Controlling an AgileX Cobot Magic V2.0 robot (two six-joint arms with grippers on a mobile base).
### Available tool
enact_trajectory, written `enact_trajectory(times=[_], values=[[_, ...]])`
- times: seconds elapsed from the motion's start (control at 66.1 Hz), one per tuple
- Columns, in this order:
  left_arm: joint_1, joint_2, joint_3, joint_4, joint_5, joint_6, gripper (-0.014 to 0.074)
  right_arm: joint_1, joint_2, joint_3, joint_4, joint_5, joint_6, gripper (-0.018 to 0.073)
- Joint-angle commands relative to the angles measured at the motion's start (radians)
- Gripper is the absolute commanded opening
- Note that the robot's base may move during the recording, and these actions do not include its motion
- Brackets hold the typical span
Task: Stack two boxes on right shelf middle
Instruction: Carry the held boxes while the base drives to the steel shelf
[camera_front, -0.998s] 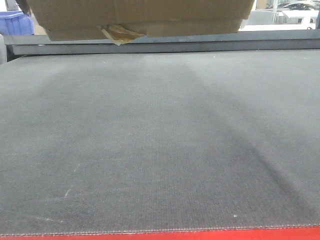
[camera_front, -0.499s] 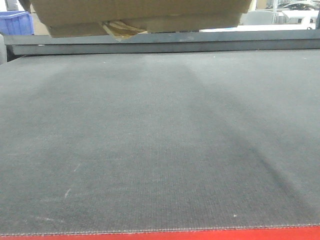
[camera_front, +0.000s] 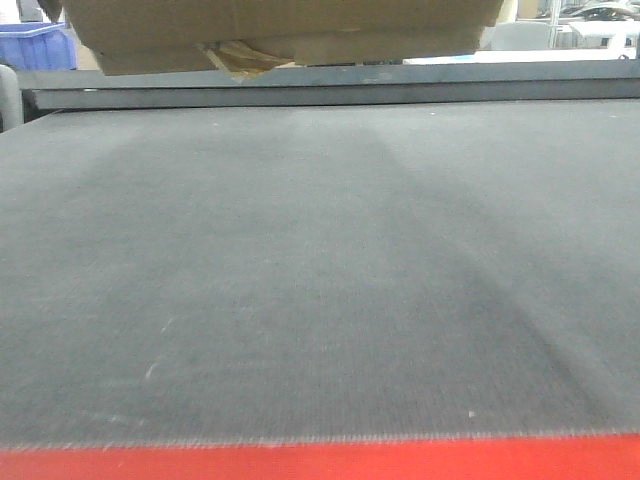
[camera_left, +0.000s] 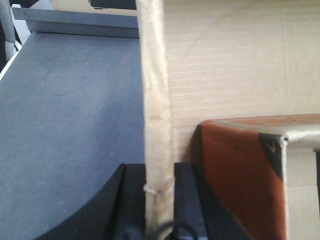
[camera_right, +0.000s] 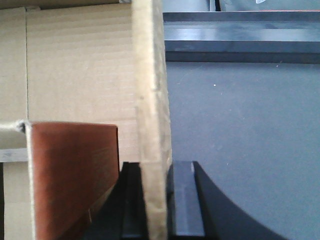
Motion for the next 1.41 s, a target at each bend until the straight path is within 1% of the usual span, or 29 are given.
enact_trajectory(times=[0.0, 1.391], values=[[-0.001, -0.018, -0.013, 0.011, -0.040, -0.006, -0.0111, -0.004, -0.019, -0.016, -0.022, -0.076, 0.008, -0.0153], [-0.001, -0.018, -0.013, 0.011, -0.040, -0.006, -0.0111, -0.004, -0.019, -0.016, -0.022, -0.084, 0.008, -0.0153]])
